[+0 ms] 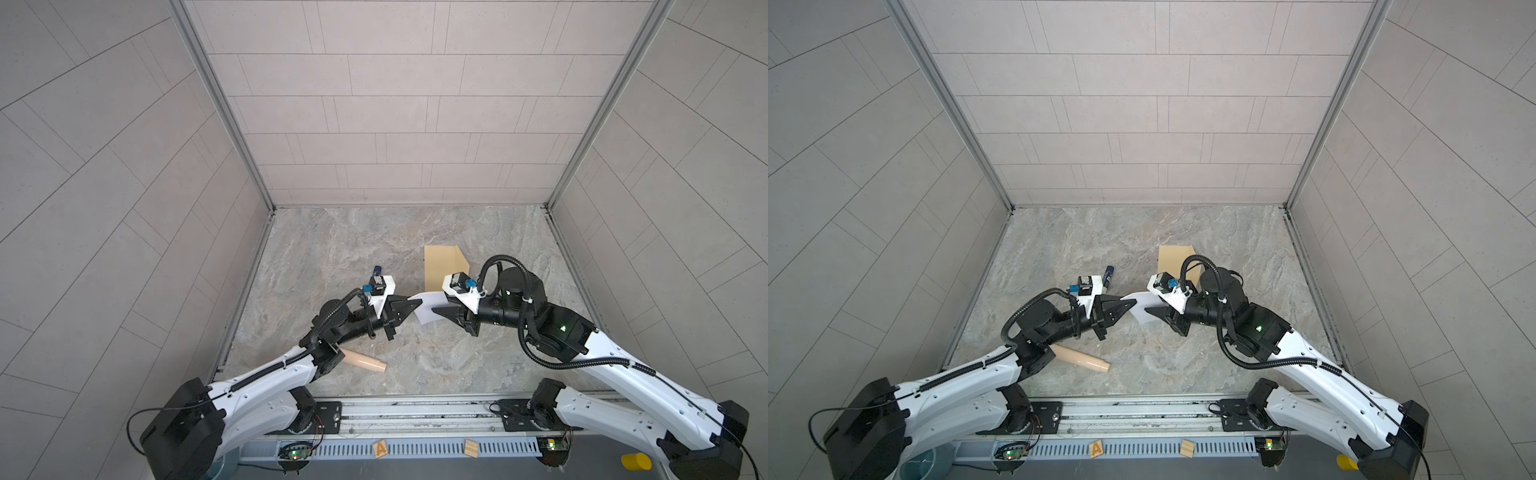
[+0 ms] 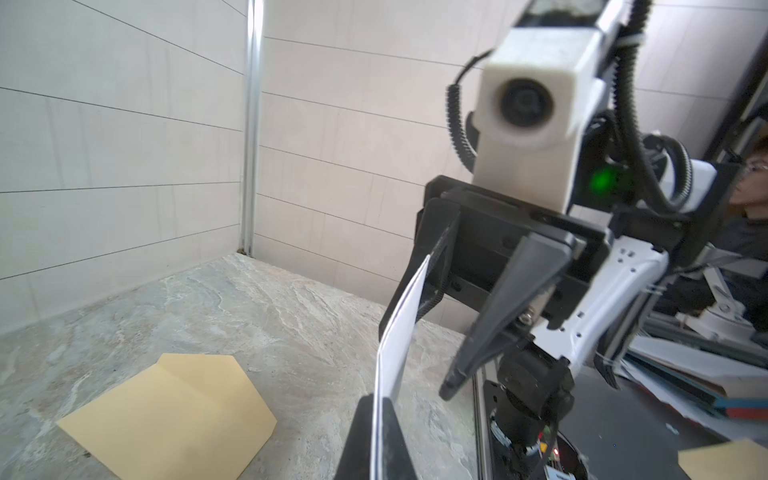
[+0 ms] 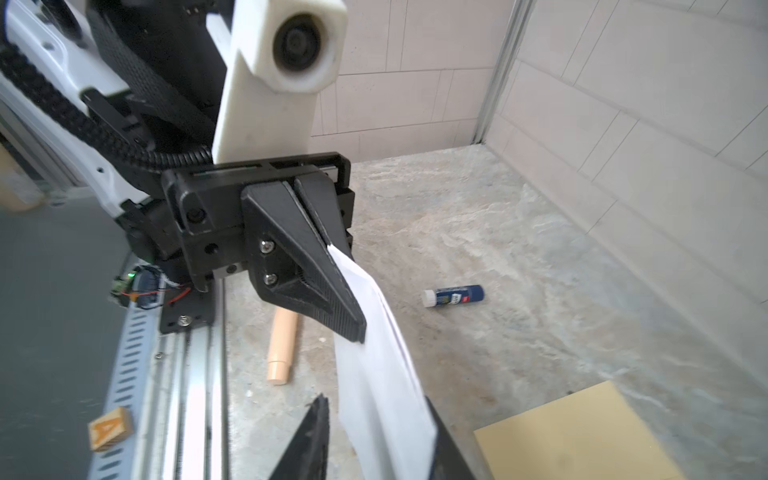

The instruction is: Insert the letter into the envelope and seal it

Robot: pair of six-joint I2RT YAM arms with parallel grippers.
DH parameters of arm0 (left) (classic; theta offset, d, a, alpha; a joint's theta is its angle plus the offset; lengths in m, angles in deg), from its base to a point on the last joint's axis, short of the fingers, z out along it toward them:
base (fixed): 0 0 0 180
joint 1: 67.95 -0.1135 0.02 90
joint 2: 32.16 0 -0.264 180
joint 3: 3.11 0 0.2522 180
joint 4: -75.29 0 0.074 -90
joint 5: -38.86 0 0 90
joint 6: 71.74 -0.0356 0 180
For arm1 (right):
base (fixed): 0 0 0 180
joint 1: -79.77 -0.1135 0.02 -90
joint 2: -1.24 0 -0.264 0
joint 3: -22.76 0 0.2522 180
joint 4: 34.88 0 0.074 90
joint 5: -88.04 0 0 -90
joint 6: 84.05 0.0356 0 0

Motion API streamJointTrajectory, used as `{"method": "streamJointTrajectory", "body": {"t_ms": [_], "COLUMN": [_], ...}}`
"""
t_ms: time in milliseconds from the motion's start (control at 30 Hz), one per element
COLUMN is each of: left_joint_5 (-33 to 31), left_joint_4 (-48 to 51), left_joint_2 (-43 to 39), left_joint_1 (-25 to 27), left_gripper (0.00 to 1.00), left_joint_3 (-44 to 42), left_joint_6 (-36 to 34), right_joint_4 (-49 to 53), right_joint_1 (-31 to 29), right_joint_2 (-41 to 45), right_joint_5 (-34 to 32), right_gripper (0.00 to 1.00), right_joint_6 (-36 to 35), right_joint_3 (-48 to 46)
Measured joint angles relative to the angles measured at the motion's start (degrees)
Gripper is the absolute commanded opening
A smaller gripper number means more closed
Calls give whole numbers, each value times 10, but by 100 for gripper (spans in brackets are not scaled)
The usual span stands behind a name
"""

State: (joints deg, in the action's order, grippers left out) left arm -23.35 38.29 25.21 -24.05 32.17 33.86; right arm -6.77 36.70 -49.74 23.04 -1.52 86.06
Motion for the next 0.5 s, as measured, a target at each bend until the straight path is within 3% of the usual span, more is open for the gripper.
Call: {"method": "streamJointTrajectory", "body": {"t_ms": [200, 500], "left_joint_5": [-121, -242], "left_joint_4": [-26, -80], "left_joint_2": [-2, -2], "left_joint_1": [0, 0], "left_gripper": [0, 0], "left_joint_3": [0, 0], "left_joint_6": [84, 220], "right_joint_4": [-106, -350], "right_joint_1": [0, 0], "right_joint_2": [9, -3], "right_joint_5": [-81, -137], "right_gripper": [68, 72], "right_joint_6": [82, 320], "right_joint_3": [-52, -161]}}
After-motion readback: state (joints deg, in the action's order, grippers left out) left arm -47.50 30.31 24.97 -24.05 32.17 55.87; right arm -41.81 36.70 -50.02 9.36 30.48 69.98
